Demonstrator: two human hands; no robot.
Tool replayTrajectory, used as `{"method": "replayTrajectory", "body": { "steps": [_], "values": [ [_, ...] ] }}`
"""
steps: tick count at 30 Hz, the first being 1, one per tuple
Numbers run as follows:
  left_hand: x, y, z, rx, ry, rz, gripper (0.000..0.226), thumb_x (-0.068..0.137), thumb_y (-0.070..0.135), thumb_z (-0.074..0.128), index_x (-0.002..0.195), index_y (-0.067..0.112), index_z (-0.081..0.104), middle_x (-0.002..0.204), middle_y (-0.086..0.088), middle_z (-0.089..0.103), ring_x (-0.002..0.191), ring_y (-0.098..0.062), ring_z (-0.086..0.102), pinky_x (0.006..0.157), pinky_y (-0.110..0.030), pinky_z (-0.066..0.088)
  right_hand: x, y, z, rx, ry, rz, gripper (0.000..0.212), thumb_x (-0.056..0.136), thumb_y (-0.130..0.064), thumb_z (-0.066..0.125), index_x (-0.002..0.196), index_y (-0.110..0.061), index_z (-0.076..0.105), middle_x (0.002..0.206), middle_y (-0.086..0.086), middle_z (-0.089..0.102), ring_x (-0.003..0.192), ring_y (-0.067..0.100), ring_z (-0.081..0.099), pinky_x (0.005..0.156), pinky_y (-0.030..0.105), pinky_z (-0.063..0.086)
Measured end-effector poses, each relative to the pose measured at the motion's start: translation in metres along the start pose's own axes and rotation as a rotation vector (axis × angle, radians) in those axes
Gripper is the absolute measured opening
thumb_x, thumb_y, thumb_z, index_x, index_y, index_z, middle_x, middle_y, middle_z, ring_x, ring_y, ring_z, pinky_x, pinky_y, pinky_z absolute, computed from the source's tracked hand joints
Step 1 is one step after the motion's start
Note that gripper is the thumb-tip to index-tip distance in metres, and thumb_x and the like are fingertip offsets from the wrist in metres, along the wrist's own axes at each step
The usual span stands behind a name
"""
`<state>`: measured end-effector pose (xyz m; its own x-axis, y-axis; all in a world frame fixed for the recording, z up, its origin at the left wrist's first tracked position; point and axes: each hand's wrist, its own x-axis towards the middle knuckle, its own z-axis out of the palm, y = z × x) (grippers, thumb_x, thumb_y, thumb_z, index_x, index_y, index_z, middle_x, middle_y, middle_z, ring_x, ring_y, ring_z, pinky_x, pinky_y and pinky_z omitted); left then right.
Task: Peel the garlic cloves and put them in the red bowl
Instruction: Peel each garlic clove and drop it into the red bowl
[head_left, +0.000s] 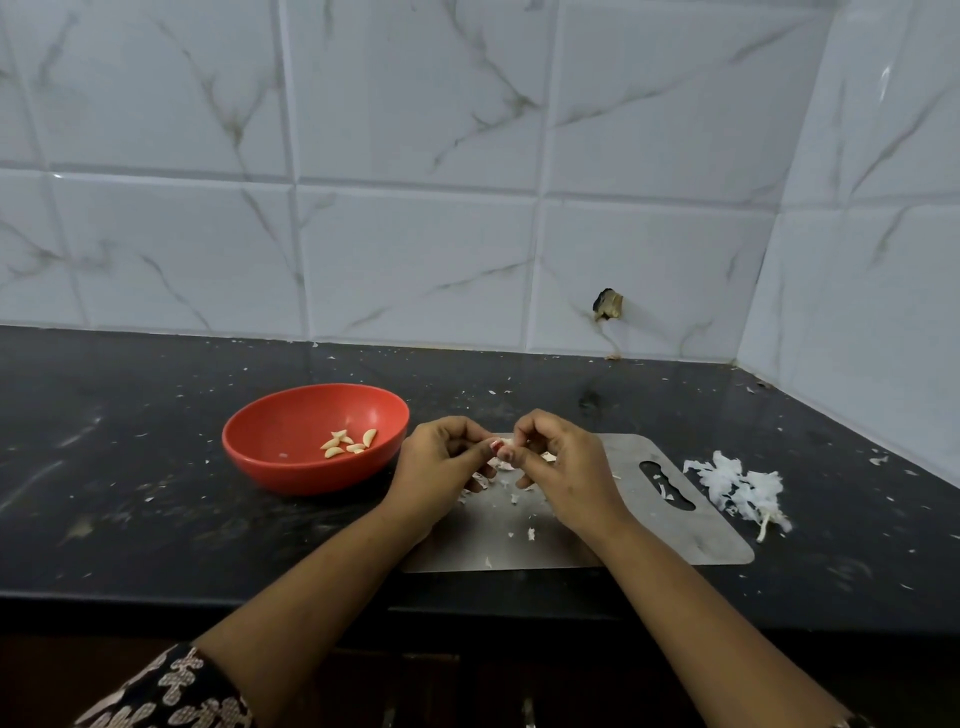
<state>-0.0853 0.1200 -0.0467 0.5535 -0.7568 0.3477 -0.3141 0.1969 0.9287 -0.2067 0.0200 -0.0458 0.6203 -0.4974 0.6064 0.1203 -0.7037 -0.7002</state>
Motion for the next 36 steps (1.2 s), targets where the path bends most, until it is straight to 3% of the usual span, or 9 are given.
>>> {"method": "replayTrajectory", "body": {
  "steps": [9,12,15,18,23,27,32,36],
  "values": [
    [0.001,-0.002,0.000,-0.054,0.109,-0.018,0.007,0.089,0.004,0.064,0.082,0.006,0.065,0.079,-0.014,0.072,0.071,-0.021,0.071,0.058,-0.027,0.053,0.002,0.007,0.002,-0.035,0.084,0.045,0.016,0.085,-0.001,0.070,0.081,-0.016,0.065,0.074,-0.002,0.066,0.070,0.006,0.065,0.063,0.022,0.057],
    [0.002,-0.002,-0.001,-0.062,0.139,-0.016,0.007,0.088,0.002,0.063,0.082,0.005,0.063,0.080,-0.015,0.071,0.072,-0.024,0.072,0.062,-0.033,0.057,0.002,0.011,0.001,-0.147,0.067,0.029,0.008,0.088,-0.010,0.069,0.089,-0.016,0.073,0.077,-0.013,0.068,0.076,0.000,0.064,0.069,0.015,0.054],
    [0.001,-0.002,-0.002,-0.072,0.164,-0.023,0.006,0.088,0.000,0.062,0.083,0.002,0.061,0.080,-0.018,0.071,0.070,-0.025,0.072,0.062,-0.034,0.058,0.002,0.012,0.002,-0.220,0.019,0.039,0.015,0.092,-0.015,0.063,0.101,-0.016,0.076,0.087,-0.013,0.069,0.080,-0.003,0.063,0.075,0.009,0.049],
    [0.002,-0.002,-0.002,-0.033,0.180,-0.012,0.006,0.087,0.001,0.064,0.082,0.004,0.061,0.079,-0.017,0.071,0.072,-0.024,0.072,0.064,-0.034,0.058,0.002,0.012,0.001,-0.235,0.044,0.056,0.023,0.094,-0.006,0.057,0.101,-0.018,0.075,0.091,-0.016,0.067,0.087,0.002,0.066,0.082,0.017,0.054],
    [0.003,-0.003,-0.003,0.019,0.179,0.019,0.013,0.080,0.007,0.075,0.081,0.009,0.062,0.072,-0.017,0.069,0.070,-0.026,0.070,0.067,-0.036,0.059,0.002,0.010,0.000,-0.215,0.036,0.056,0.020,0.091,-0.005,0.063,0.097,-0.021,0.074,0.084,-0.022,0.065,0.083,-0.002,0.065,0.077,0.017,0.055],
    [0.003,-0.002,-0.003,0.088,0.151,0.022,0.014,0.076,0.007,0.079,0.080,0.009,0.066,0.071,-0.011,0.070,0.065,-0.018,0.069,0.067,-0.030,0.058,0.002,0.011,-0.001,-0.187,0.083,0.067,0.025,0.092,0.000,0.056,0.092,-0.019,0.074,0.083,-0.009,0.069,0.073,0.003,0.065,0.071,0.028,0.058],
    [0.001,-0.002,-0.001,0.258,0.117,0.049,0.010,0.078,0.008,0.076,0.077,0.014,0.069,0.073,-0.003,0.071,0.071,-0.019,0.069,0.073,-0.034,0.059,0.003,0.012,-0.008,-0.260,0.272,0.017,0.019,0.093,-0.003,0.058,0.091,-0.017,0.070,0.082,-0.011,0.066,0.078,0.002,0.061,0.070,0.015,0.050],
    [0.000,0.003,-0.001,0.373,0.092,0.103,0.011,0.080,0.008,0.072,0.079,0.018,0.068,0.076,0.004,0.070,0.073,-0.011,0.067,0.076,-0.031,0.058,0.003,0.018,-0.017,-0.603,0.335,0.112,0.016,0.094,-0.013,0.057,0.100,-0.020,0.070,0.090,-0.004,0.070,0.094,0.016,0.058,0.081,0.037,0.051]
  ]
}}
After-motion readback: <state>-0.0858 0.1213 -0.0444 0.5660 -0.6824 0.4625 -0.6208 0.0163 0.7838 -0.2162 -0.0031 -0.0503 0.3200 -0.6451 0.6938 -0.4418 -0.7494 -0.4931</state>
